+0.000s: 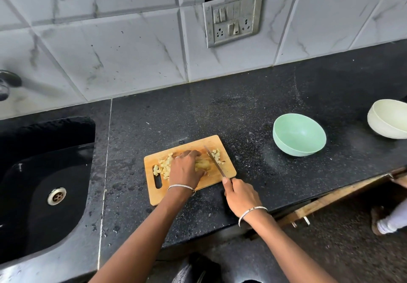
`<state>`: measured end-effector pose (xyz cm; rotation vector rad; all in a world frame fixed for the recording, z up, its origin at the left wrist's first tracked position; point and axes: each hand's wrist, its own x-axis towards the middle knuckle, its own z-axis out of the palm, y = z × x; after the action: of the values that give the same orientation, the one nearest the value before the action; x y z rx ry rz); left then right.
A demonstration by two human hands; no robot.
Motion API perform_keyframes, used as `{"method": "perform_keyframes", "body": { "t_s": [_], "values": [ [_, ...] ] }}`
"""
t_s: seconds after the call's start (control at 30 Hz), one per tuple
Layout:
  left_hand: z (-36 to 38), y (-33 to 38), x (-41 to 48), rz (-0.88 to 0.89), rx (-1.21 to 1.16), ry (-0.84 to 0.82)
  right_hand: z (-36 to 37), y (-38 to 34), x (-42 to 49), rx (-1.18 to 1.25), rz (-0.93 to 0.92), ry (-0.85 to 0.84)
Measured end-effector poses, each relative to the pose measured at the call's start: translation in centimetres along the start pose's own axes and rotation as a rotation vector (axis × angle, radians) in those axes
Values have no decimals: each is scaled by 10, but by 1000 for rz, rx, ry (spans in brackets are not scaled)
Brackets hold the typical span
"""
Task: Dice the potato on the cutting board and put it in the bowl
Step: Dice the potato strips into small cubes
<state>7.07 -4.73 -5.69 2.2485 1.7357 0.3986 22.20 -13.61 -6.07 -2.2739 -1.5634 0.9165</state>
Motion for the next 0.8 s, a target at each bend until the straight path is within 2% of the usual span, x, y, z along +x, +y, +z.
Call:
{"method": "perform_keyframes", "body": {
  "t_s": [0.13,0.33,0.57,0.8],
  "values": [
    [0,1,2,16,-29,-14,12,-10,-10,-49,-14,5],
    [1,0,0,8,-37,8,26,-27,-11,2,1,-41],
    [-3,-3,-3,-25,-36,65,1,-17,-3,40,-87,-35],
    [-3,-3,-3,-33,-81,47,-1,-15,-11,11,-106,-43]
  ]
}}
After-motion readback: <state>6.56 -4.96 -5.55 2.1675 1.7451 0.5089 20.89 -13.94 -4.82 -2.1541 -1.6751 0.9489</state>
